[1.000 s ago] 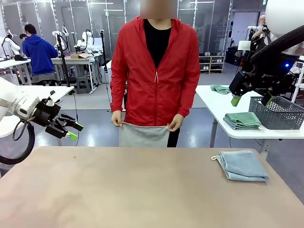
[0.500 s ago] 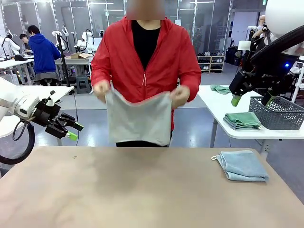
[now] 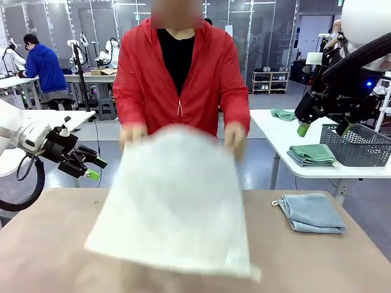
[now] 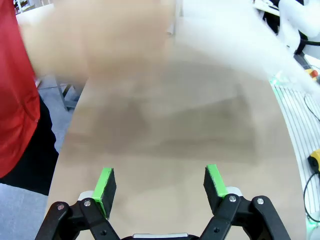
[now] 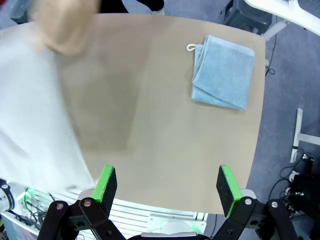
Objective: Fold the towels and place them in the basket.
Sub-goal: When a person lays out a Towel with hook on the table, fold it in half twice.
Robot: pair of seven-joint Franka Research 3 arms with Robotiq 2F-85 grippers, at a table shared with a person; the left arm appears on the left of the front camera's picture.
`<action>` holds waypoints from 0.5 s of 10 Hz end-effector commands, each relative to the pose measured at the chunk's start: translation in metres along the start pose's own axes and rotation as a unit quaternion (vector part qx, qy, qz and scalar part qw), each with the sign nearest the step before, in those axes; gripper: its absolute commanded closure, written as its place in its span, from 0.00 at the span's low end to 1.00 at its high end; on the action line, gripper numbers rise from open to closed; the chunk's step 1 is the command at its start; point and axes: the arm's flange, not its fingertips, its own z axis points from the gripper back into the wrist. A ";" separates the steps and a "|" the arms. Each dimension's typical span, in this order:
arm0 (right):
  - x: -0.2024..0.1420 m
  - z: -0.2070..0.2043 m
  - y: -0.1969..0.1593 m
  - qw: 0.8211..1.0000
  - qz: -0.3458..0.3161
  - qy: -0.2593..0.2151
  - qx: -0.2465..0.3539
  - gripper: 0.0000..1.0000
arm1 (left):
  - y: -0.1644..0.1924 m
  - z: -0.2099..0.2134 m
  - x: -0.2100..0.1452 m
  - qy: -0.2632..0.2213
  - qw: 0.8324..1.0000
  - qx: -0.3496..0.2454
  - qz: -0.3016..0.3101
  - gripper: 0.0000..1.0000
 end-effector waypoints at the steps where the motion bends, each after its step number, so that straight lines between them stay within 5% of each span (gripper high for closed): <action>1: 0.000 0.001 0.002 1.000 -0.006 0.002 -0.001 0.00 | 0.000 0.000 0.001 0.002 1.000 0.004 -0.001 0.11; 5: 0.000 0.001 0.002 1.000 -0.006 0.002 -0.001 0.00 | 0.000 0.000 0.001 0.002 1.000 0.004 -0.001 0.11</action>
